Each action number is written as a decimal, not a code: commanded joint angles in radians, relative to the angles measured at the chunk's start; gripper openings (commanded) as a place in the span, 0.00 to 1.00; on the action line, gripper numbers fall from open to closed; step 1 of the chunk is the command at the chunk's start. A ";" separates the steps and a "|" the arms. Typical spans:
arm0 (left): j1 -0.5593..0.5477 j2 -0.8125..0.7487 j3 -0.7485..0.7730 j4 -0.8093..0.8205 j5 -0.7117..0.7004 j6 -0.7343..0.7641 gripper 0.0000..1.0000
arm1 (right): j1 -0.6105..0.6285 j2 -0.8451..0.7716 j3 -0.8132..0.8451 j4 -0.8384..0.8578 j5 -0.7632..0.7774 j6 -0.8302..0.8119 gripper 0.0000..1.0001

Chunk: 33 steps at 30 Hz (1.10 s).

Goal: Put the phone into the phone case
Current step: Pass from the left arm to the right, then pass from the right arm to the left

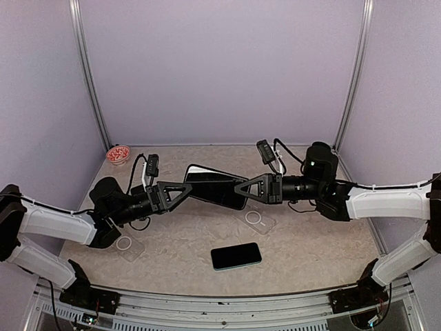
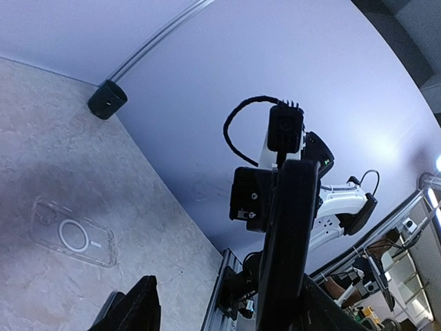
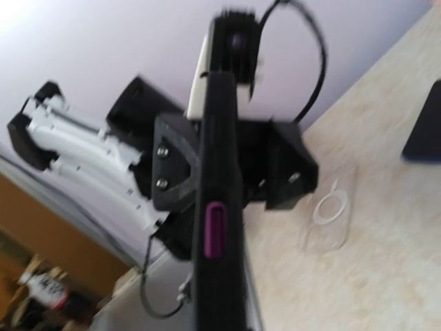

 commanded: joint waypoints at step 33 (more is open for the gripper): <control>-0.164 0.327 0.199 0.283 0.005 -0.062 0.61 | 0.097 -0.186 -0.035 -0.052 0.421 -0.257 0.00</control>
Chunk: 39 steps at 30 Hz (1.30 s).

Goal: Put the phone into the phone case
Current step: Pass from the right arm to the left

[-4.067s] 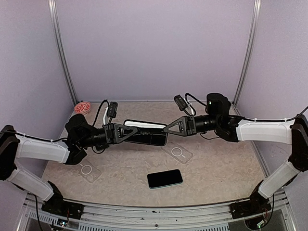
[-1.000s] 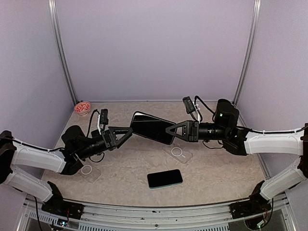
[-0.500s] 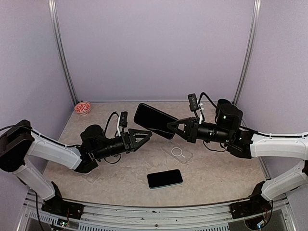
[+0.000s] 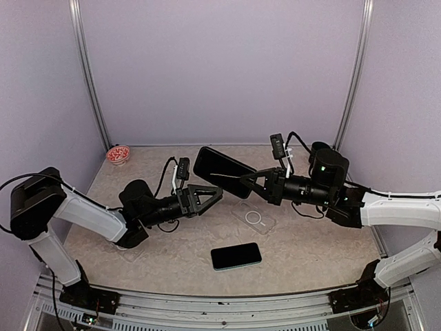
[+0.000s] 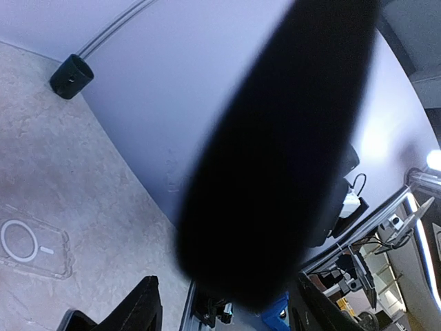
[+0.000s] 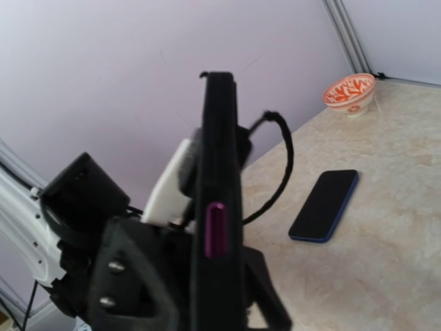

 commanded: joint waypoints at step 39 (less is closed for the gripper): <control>0.062 -0.081 -0.068 0.107 0.060 0.081 0.15 | -0.053 -0.014 -0.037 0.234 -0.178 0.250 0.00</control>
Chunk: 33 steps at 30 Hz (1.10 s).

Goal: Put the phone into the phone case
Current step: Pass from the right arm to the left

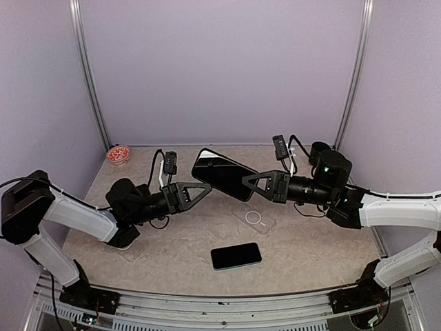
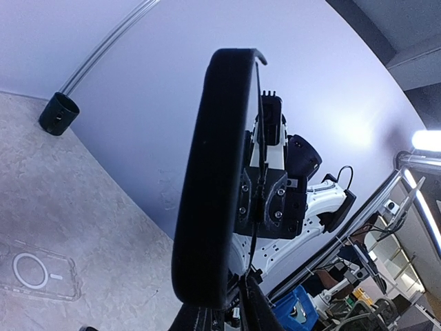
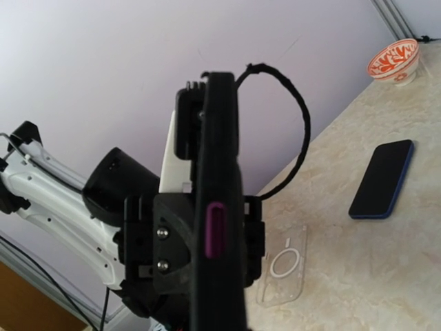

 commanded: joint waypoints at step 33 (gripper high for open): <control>0.007 -0.032 0.004 -0.040 -0.007 0.041 0.29 | -0.111 0.174 -0.082 0.512 -0.217 0.474 0.00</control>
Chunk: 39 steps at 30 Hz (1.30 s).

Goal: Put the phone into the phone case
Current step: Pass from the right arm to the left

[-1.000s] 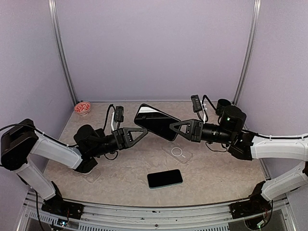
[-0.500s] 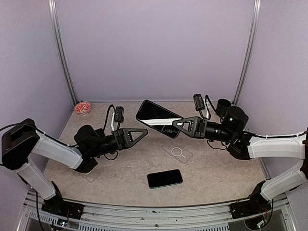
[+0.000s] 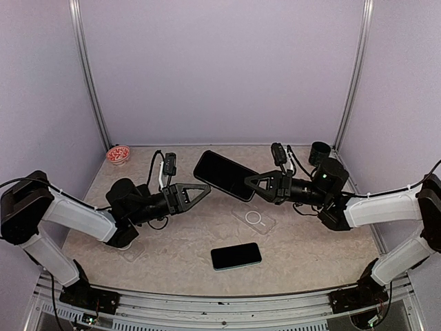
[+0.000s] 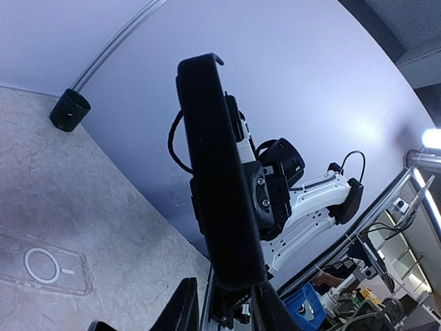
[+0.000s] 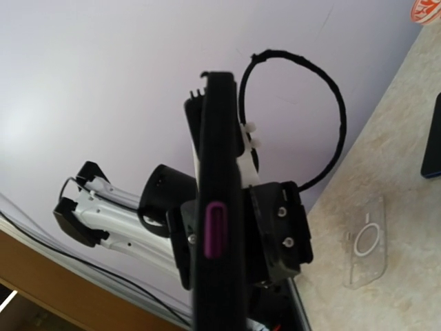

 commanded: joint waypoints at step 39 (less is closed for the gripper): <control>0.040 -0.085 -0.003 -0.072 -0.050 0.018 0.49 | -0.015 -0.048 0.013 -0.113 0.016 -0.130 0.00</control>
